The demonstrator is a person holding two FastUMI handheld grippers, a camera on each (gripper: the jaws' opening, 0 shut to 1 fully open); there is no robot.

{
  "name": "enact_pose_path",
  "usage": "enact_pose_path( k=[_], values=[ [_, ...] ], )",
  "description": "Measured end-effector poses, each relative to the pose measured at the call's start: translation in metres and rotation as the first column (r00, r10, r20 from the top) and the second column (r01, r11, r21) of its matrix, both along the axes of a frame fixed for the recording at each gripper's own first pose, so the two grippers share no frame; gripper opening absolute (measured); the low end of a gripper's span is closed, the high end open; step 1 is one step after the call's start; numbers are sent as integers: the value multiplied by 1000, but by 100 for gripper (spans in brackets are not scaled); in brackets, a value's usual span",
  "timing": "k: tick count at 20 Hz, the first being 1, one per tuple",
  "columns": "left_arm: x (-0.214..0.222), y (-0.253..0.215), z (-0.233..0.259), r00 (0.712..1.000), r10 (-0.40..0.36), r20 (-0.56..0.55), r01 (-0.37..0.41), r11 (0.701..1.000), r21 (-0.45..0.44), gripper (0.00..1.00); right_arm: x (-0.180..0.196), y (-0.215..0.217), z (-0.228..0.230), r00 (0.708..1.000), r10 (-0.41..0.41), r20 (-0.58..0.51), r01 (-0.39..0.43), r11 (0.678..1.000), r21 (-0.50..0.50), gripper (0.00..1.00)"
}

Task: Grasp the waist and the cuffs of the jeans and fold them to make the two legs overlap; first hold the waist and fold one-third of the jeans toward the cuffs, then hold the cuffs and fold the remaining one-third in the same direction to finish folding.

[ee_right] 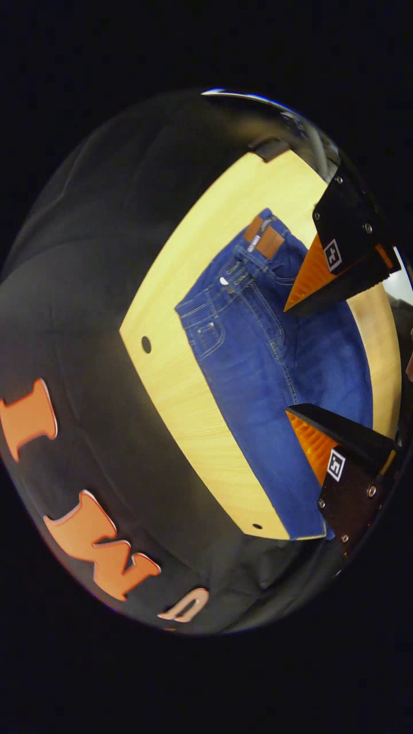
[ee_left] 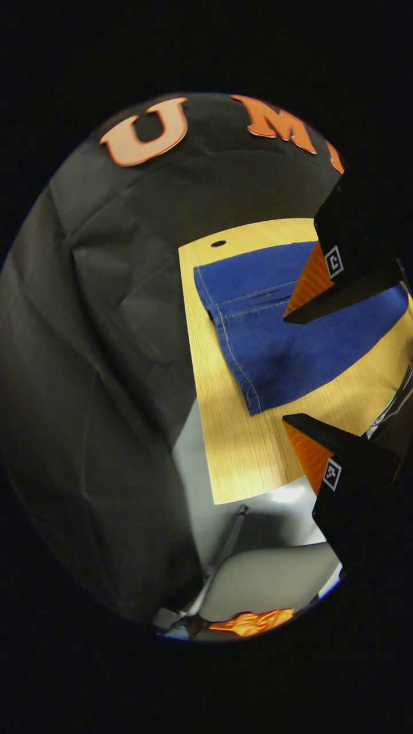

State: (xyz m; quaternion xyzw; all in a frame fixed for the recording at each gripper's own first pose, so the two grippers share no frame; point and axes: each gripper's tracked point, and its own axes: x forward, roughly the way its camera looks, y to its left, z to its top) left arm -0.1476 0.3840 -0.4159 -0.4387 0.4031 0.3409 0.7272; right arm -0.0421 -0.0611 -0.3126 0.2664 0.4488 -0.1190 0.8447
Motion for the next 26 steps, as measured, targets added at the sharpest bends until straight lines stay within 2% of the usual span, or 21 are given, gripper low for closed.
enact_pose_path(
  k=[3, 5, 6, 8, 11, 12, 15, 17, 21, 24, 25, 26],
  values=[
    [-1, 2, -24, 999, 28, -19, -30, 996, -86, 97, -12, -5, -15, 996, -73, -59, 77, 994, 76, 96],
    [9, 9, -25, 1000, 3, -10, -4, 995, -96, 96, -22, -11, -22, 991, -106, -81, 115, 987, 109, 96],
    [13, 11, -25, 1000, -21, -14, 20, 995, -94, 91, -29, -17, -24, 986, -131, -99, 142, 982, 122, 96],
    [25, 12, -32, 998, -63, -27, 60, 994, -93, 91, -41, -31, -29, 978, -177, -115, 194, 968, 160, 96],
    [37, 10, -35, 994, -105, -16, 103, 992, -78, 90, -55, -59, -34, 953, -278, -118, 300, 915, 269, 96],
    [42, 11, -34, 995, -102, 9, 103, 991, -81, 82, -58, -67, -37, 946, -304, -112, 324, 894, 308, 96],
    [47, 8, -37, 994, -98, 56, 103, 990, -100, 81, -63, -90, -62, 932, -334, -142, 363, 855, 371, 96],
    [51, 8, -39, 993, -99, 65, 105, 989, -105, 69, -63, -102, -82, 924, -348, -160, 383, 842, 379, 96],
    [54, 4, -39, 991, -111, 72, 119, 987, -111, 68, -54, -121, -117, 896, -391, -211, 444, 811, 382, 96],
    [60, 1, -44, 991, -113, 70, 121, 986, -117, 69, -23, -121, -122, 873, -457, -170, 480, 745, 462, 90],
    [60, -1, -47, 993, -107, 58, 114, 986, -119, 63, -18, -117, -122, 865, -473, -167, 490, 724, 486, 89],
    [64, -3, -46, 992, -95, 81, 104, 987, -124, 36, -16, -112, -123, 865, -474, -163, 487, 717, 499, 83]
  ],
)
